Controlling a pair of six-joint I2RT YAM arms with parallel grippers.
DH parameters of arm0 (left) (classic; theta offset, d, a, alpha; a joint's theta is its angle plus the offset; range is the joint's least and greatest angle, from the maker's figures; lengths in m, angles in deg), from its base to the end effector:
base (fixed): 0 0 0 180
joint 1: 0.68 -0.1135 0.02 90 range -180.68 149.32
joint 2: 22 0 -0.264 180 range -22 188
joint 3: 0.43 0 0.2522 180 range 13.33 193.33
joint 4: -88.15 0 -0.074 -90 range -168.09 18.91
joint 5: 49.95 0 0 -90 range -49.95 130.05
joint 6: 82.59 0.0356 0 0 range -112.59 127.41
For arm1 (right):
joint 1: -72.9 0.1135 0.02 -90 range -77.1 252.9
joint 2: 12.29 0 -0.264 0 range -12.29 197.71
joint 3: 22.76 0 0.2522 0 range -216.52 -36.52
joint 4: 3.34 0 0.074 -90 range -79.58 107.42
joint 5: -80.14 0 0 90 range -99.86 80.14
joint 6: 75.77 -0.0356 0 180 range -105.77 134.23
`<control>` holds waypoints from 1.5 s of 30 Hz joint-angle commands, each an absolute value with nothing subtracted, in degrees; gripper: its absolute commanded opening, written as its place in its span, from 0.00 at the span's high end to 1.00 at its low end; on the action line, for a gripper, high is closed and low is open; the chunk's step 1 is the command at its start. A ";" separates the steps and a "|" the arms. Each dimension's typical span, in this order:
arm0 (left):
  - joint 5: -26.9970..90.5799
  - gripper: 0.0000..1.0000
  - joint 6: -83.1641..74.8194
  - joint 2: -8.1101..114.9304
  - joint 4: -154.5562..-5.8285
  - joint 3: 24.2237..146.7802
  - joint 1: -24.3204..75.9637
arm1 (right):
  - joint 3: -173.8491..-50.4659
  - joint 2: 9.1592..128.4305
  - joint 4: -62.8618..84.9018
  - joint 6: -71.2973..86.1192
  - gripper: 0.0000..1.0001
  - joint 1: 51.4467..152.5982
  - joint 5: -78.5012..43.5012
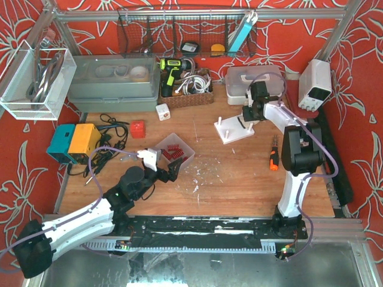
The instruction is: Install the large spring
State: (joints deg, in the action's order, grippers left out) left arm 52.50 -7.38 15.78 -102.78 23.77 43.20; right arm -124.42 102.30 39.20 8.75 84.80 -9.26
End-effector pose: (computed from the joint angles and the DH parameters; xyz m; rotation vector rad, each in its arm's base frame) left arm 0.1244 -0.1089 0.2110 0.2469 1.6324 -0.6119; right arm 0.4285 0.0899 0.2068 -0.1382 2.5385 0.1062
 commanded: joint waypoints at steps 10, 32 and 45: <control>56.28 0.00 -7.52 15.05 -101.81 23.99 43.44 | -118.75 84.80 43.18 -0.90 1.00 84.51 6.16; 56.61 0.00 -7.63 15.54 -100.77 24.73 43.44 | -90.17 73.08 37.62 -34.96 1.00 76.85 28.05; 58.04 0.00 -8.15 12.86 -99.72 24.42 43.44 | -90.25 73.78 36.28 -30.64 0.77 76.06 23.78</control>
